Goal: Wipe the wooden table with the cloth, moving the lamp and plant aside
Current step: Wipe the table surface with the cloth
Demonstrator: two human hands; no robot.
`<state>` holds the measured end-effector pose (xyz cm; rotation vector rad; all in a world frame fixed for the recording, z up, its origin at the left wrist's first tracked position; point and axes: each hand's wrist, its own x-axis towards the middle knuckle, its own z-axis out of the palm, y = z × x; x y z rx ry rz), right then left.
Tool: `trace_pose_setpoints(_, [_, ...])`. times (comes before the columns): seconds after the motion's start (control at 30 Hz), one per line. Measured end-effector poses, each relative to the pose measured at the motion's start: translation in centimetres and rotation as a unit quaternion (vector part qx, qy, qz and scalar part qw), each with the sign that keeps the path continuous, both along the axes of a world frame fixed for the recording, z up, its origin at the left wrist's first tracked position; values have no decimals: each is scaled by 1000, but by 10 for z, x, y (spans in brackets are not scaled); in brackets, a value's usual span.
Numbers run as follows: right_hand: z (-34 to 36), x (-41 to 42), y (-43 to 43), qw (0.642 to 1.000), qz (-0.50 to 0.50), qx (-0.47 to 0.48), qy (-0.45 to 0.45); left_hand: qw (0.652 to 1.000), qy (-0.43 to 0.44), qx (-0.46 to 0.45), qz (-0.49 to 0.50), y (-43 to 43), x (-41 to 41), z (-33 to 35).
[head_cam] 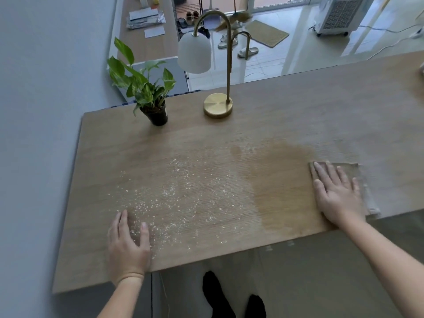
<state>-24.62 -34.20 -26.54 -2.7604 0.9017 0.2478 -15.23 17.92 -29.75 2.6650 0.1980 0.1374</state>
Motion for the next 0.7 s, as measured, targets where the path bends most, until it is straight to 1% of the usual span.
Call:
trace_pose_setpoints(0.07, [-3, 37, 3, 997, -69, 15, -17, 1000, 4, 1, 0, 1, 1, 1])
trace_pose_setpoints(0.1, [-4, 51, 13, 997, -73, 23, -17, 1000, 6, 2, -2, 1, 1, 1])
trace_pose_setpoints(0.13, [-3, 61, 27, 998, -50, 27, -13, 1000, 5, 1, -3, 1, 1, 1])
trace_pose_setpoints(0.2, [-5, 59, 62, 998, 49, 20, -15, 1000, 3, -2, 2, 1, 1, 1])
trace_pose_setpoints(0.27, [-5, 29, 92, 991, 134, 17, -17, 1000, 5, 0, 6, 0, 0, 0])
trace_pose_setpoints(0.37, [-5, -19, 96, 985, 174, 8, -13, 1000, 6, 1, 12, 2, -1, -2])
trace_pose_setpoints(0.47, [1, -12, 56, 988, 154, -7, -7, 1000, 4, 6, 9, 3, -1, -3])
trace_pose_setpoints(0.57, [2, 35, 33, 996, 88, -11, -16, 1000, 4, 10, 7, 5, 0, -6])
trace_pose_setpoints(0.63, [-4, 72, 41, 999, 33, 1, -26, 1000, 7, 12, 8, 5, 1, -7])
trace_pose_setpoints(0.7, [-7, 101, 63, 1000, 17, 14, -20, 1000, 10, 14, 9, 4, 2, -7])
